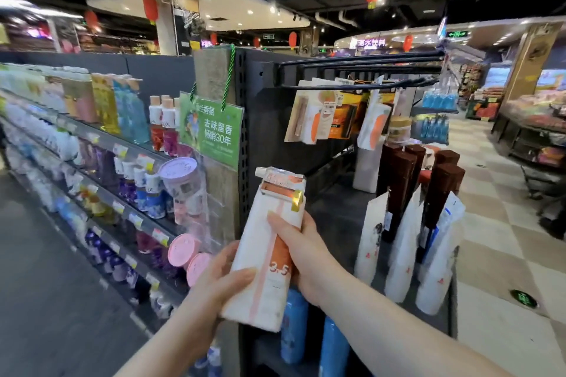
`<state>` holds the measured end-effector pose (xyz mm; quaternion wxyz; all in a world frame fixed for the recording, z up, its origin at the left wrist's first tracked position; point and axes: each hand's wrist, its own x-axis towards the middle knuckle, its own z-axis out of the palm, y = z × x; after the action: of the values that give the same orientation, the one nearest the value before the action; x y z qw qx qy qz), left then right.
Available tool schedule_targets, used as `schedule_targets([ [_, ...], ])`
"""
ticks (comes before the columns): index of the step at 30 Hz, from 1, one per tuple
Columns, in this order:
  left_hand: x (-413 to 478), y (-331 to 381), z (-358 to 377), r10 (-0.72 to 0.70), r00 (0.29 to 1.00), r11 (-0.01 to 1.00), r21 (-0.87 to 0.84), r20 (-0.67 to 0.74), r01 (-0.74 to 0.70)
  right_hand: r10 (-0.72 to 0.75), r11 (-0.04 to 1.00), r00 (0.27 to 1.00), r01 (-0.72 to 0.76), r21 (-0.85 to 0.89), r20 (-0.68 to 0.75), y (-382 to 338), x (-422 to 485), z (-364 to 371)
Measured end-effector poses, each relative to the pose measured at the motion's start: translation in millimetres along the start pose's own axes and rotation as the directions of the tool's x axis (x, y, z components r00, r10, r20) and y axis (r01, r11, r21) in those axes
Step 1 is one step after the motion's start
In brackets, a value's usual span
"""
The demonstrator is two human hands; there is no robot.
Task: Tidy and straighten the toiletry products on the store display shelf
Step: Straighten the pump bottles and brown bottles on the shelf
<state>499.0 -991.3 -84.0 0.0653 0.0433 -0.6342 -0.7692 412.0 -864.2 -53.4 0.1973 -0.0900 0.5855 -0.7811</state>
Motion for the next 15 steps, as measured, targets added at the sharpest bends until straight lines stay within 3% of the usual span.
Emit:
schedule_targets([
  [4, -46, 9, -2, 0.016, 0.999, 1.000, 0.015, -0.027, -0.016, -0.098, 0.992, 0.992, 0.104, -0.071, 0.083, -1, -41, 16],
  [8, -89, 18, 26, 0.073, 0.997, 0.995, 0.066, 0.030, -0.074, -0.157, 0.978, 0.973, 0.178, -0.113, 0.171, -12, -92, 7],
  [12, -129, 17, 84, 0.140, 0.985, 0.989, 0.031, 0.104, -0.144, -0.228, 0.959, 0.961, 0.249, -0.135, 0.155, -31, -151, -34],
  [15, -150, 12, 143, 0.145, 0.972, 0.988, 0.026, 0.184, -0.153, -0.275, 0.946, 0.959, 0.282, -0.161, 0.064, -52, -202, -82],
])
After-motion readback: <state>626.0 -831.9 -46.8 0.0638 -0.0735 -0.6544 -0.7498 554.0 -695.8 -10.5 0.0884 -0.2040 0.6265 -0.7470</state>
